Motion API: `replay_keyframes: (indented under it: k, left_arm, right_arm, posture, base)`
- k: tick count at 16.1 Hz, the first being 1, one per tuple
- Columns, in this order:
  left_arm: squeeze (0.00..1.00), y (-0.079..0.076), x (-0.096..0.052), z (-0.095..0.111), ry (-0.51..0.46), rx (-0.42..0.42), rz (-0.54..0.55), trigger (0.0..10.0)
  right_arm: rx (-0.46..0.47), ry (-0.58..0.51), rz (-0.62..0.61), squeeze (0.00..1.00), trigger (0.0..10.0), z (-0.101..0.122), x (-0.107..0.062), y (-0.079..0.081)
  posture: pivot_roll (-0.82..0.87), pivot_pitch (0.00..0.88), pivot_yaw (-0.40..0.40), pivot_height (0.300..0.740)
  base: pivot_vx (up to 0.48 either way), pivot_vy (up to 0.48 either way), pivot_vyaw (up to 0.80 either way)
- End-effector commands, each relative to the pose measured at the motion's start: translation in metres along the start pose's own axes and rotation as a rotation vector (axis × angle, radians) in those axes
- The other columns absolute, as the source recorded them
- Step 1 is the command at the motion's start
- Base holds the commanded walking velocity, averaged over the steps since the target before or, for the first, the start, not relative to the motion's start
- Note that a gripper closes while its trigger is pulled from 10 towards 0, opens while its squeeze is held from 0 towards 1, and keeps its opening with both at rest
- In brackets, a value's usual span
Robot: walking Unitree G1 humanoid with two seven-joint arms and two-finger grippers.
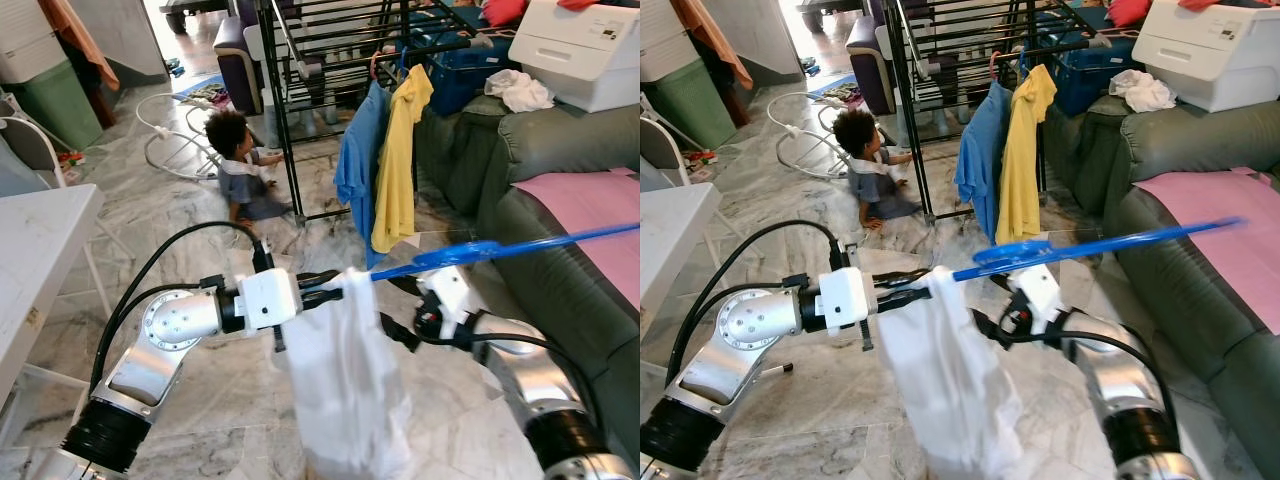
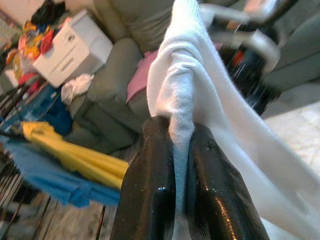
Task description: Hang hanger
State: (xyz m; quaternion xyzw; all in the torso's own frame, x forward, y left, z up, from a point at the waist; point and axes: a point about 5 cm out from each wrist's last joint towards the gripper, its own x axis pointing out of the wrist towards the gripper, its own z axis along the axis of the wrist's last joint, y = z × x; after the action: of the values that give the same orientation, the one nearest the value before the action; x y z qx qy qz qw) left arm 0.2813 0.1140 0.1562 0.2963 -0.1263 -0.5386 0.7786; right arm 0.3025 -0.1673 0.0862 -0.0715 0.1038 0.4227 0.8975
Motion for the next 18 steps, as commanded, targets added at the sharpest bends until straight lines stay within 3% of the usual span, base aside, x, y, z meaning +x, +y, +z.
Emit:
replay_keyframes:
  k: [1,4,6,8,11,12,13,16,18]
  left_arm:
    - [0.0,0.012,-0.006,0.003,0.009,0.061,0.035,0.0]
    - [0.0,0.012,-0.007,-0.002,0.032,0.09,0.027,0.0]
    - [0.0,0.01,-0.005,-0.002,0.022,0.098,0.029,0.0]
    - [0.0,0.009,-0.003,0.002,-0.002,0.096,0.023,0.0]
    - [0.0,0.005,0.005,0.019,-0.088,0.112,0.023,0.0]
    - [0.0,0.007,0.007,0.027,-0.125,0.114,0.037,0.0]
    - [0.0,0.011,0.008,0.035,-0.162,0.122,0.051,0.0]
    - [0.0,0.018,0.008,0.048,-0.208,0.127,0.072,0.0]
    - [0.0,0.031,0.004,0.058,-0.232,0.146,0.122,0.0]
  right_arm:
    - [-0.005,-0.031,0.018,1.0,10.0,0.008,0.0,0.001]
    - [0.005,-0.041,0.048,0.98,10.0,0.01,0.0,0.004]
    - [0.007,-0.047,0.067,0.88,10.0,0.012,0.003,0.007]
    - [0.003,-0.045,0.065,0.85,10.0,0.012,0.005,0.007]
    - [0.001,-0.043,0.068,0.53,10.0,0.012,0.012,0.009]
    - [0.002,-0.041,0.071,0.31,10.0,0.011,0.013,0.01]
    - [0.004,-0.035,0.074,0.2,10.0,0.009,0.014,0.012]
    - [0.011,-0.023,0.071,0.16,10.0,0.005,0.013,0.013]
    - [0.015,0.003,0.047,0.02,10.0,-0.002,0.008,0.012]
  posture:
    - [-0.08,0.0,0.088,0.74]
    - [-0.08,0.0,0.088,0.74]
    - [-0.08,0.0,0.088,0.74]
    - [-0.08,0.0,0.086,0.74]
    - [-0.07,0.0,0.082,0.74]
    - [-0.07,0.0,0.08,0.74]
    - [-0.07,0.0,0.079,0.74]
    - [-0.07,0.0,0.079,0.74]
    - [-0.07,0.0,0.076,0.74]
  base:
    - [0.0,0.0,0.0]
    - [0.0,0.0,0.0]
    - [0.0,0.0,0.0]
    - [0.0,0.0,0.0]
    - [0.0,0.0,0.0]
    - [0.0,0.0,0.0]
    - [0.0,0.0,0.0]
    - [0.0,0.0,0.0]
    - [0.0,0.0,0.0]
